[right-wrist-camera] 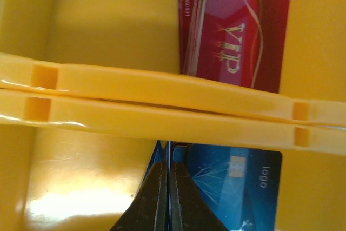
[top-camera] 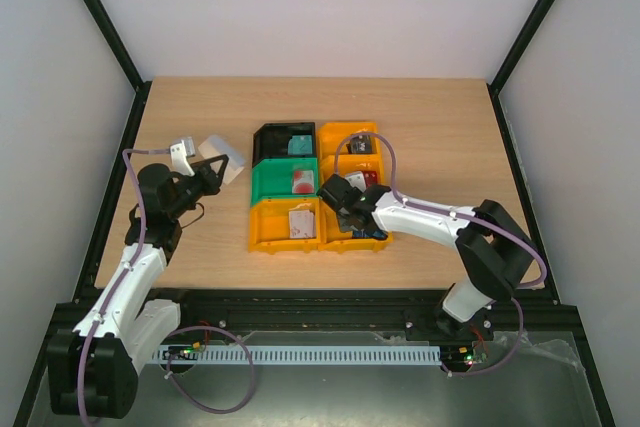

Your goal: Take the credit cards out of the card holder

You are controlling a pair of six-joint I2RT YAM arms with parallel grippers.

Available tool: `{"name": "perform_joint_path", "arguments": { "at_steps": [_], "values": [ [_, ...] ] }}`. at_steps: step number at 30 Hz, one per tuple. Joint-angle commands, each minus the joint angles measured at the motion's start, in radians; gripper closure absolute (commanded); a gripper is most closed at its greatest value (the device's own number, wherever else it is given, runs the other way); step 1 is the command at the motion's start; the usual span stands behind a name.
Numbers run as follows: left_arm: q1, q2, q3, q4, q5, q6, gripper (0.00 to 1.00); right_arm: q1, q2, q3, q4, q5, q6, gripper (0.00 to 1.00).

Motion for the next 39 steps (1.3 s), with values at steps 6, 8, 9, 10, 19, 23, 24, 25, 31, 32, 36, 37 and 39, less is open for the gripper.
{"name": "perform_joint_path", "arguments": {
  "at_steps": [6, 8, 9, 10, 19, 23, 24, 25, 31, 32, 36, 37, 39],
  "values": [
    [0.008, -0.005, -0.010, 0.040, -0.005, 0.015, 0.98, 0.003, 0.000, 0.030, -0.101, 0.137, 0.019, 0.98],
    [0.010, -0.006, -0.010, 0.040, -0.005, 0.015, 0.98, 0.003, 0.000, 0.045, -0.108, 0.127, 0.024, 0.98],
    [0.011, -0.006, -0.011, 0.040, -0.004, 0.015, 0.98, 0.003, -0.001, 0.052, -0.109, 0.115, 0.020, 0.99],
    [0.011, -0.005, -0.011, 0.041, -0.005, 0.016, 0.98, 0.004, -0.002, 0.059, -0.103, 0.095, 0.012, 0.98],
    [0.011, -0.005, -0.014, 0.047, 0.000, 0.013, 0.98, 0.015, -0.114, 0.111, -0.027, -0.139, -0.072, 0.98],
    [0.011, -0.003, -0.014, 0.054, 0.000, 0.013, 0.98, 0.015, -0.100, 0.174, -0.153, -0.023, -0.036, 0.98],
    [0.011, -0.004, -0.014, 0.054, 0.000, 0.012, 0.98, 0.015, -0.092, 0.186, -0.182, -0.004, -0.032, 0.98],
    [0.011, -0.003, -0.014, 0.054, 0.002, 0.012, 0.98, 0.015, -0.083, 0.195, -0.210, 0.010, -0.029, 0.98],
    [0.013, -0.004, -0.017, 0.058, -0.005, 0.014, 0.98, 0.015, -0.032, 0.258, -0.330, 0.107, -0.027, 0.98],
    [0.013, -0.005, -0.019, 0.059, -0.005, 0.012, 0.98, 0.015, -0.021, 0.269, -0.340, 0.117, -0.032, 0.98],
    [0.013, -0.003, -0.020, 0.060, -0.007, 0.015, 0.98, 0.016, 0.018, 0.288, -0.365, 0.091, -0.062, 0.98],
    [0.013, -0.003, -0.018, 0.060, -0.007, 0.016, 0.98, 0.016, 0.027, 0.289, -0.370, 0.081, -0.063, 0.98],
    [0.013, 0.001, -0.016, 0.064, -0.008, 0.015, 0.98, 0.015, 0.035, 0.289, -0.382, 0.088, -0.058, 0.98]
  ]
}}
